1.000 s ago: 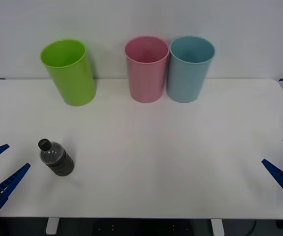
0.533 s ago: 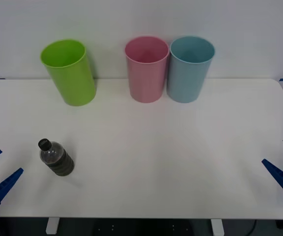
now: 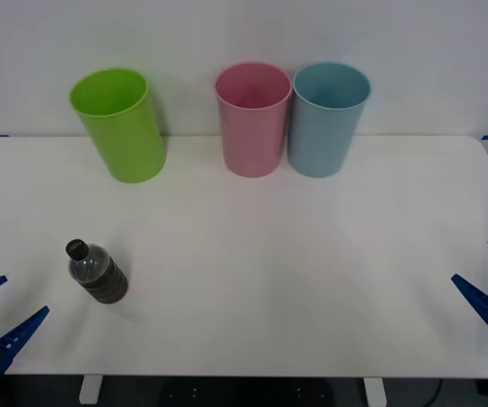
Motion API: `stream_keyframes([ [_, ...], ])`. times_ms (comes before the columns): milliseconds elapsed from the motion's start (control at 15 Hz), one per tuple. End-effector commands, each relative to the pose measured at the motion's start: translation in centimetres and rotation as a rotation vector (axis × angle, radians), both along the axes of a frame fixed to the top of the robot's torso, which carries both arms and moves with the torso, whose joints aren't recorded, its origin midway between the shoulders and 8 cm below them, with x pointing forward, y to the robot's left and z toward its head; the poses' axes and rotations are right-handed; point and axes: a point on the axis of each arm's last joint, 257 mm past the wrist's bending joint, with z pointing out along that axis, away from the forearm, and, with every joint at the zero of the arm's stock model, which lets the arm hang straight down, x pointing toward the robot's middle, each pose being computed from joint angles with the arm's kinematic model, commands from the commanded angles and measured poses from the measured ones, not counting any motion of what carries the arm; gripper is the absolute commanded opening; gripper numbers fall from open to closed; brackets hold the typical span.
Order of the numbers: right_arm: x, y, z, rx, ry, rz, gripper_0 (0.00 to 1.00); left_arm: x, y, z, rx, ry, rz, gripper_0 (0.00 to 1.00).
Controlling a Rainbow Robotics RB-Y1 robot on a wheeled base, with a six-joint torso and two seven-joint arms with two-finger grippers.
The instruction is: Grasp the object on the table and drop it into the matching bin: aluminum can to the light blue bin, PET bottle to the pink bin.
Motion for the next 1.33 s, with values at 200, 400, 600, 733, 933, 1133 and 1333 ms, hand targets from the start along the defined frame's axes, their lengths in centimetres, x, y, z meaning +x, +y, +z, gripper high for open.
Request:
stream_keyframes([
  [200,0.0,0.0,0.0,0.0,0.0,0.0,1.0,0.1,-0.5,-2.5,0.029,0.043,0.005,1.0],
  [400,0.0,0.0,0.0,0.0,0.0,0.0,1.0,0.5,-0.6,-3.8,0.081,0.019,0.007,1.0],
  [600,0.0,0.0,0.0,0.0,0.0,0.0,1.0,1.4,-0.6,-4.9,0.109,-0.012,0.017,1.0],
  [733,0.0,0.0,0.0,0.0,0.0,0.0,1.0,2.0,-1.0,-5.7,0.103,-0.013,0.019,1.0],
  [933,0.0,0.0,0.0,0.0,0.0,0.0,1.0,2.8,-2.5,-6.0,0.056,-0.014,0.024,1.0],
  [1133,0.0,0.0,0.0,0.0,0.0,0.0,1.0,3.7,-4.0,-5.9,0.016,-0.034,0.036,1.0],
  [1333,0.0,0.0,0.0,0.0,0.0,0.0,1.0,4.7,-5.3,-6.2,0.012,-0.046,0.044,1.0],
])
